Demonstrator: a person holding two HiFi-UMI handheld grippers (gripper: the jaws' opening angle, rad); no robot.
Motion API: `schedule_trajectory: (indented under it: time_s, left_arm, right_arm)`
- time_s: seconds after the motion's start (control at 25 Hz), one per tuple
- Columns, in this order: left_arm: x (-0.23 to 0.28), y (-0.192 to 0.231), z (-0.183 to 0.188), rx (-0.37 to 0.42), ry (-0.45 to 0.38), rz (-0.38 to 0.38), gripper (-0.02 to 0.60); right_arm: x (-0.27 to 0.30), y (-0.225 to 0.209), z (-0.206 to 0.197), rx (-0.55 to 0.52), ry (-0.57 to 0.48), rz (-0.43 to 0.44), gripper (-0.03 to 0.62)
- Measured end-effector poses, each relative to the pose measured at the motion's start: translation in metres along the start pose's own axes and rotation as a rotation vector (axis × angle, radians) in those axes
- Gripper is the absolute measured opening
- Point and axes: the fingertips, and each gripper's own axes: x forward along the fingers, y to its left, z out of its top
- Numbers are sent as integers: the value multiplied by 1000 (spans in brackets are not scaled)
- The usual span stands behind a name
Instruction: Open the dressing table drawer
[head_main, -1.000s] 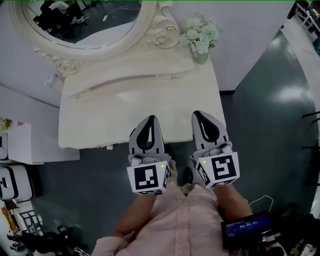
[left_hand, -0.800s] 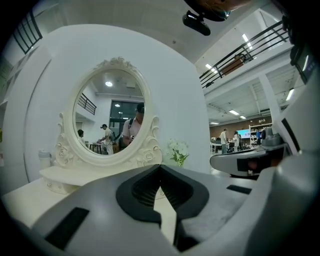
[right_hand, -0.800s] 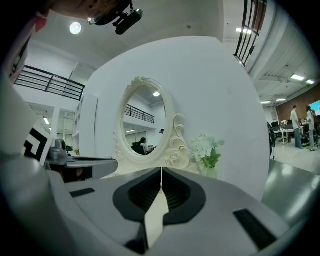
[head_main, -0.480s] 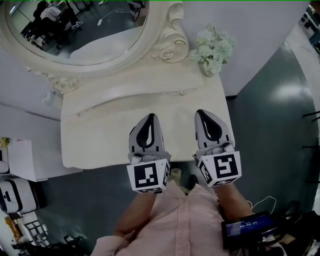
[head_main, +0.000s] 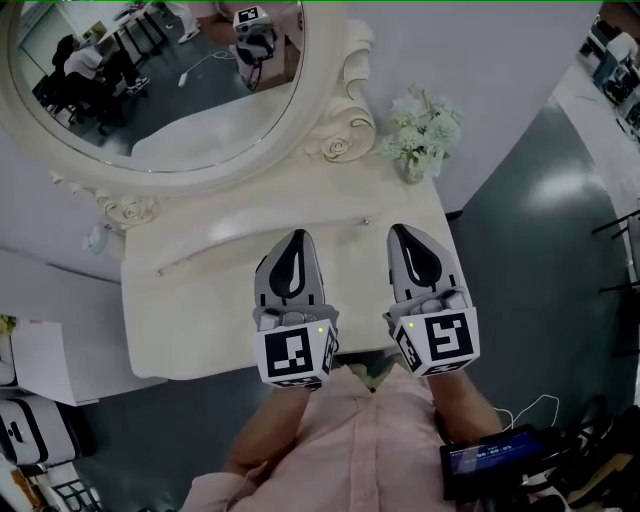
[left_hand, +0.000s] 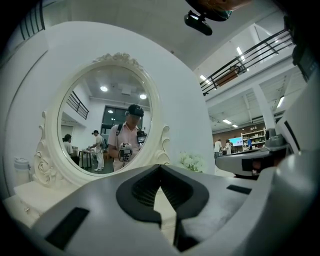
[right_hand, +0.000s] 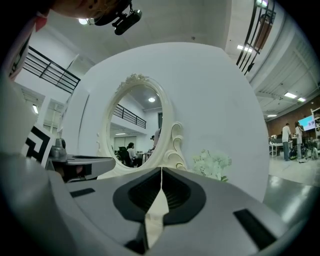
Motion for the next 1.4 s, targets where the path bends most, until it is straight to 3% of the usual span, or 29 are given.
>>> schedule_trajectory:
  time_s: [0.32, 0.64, 1.0, 1.4]
  left_arm:
    - [17, -9, -1, -13, 1, -40, 21]
    - [34, -14, -9, -39, 14, -41, 21]
    - [40, -11, -40, -28, 104, -10, 21]
    - [45, 0, -100, -39, 213, 9, 21]
  right_arm:
    - [4, -12, 3, -8, 1, -34, 20]
    - [23, -25, -8, -6, 42, 1, 20]
    - [41, -24, -47, 35, 127, 54, 20]
    - [54, -29, -130, 104, 271, 39, 20]
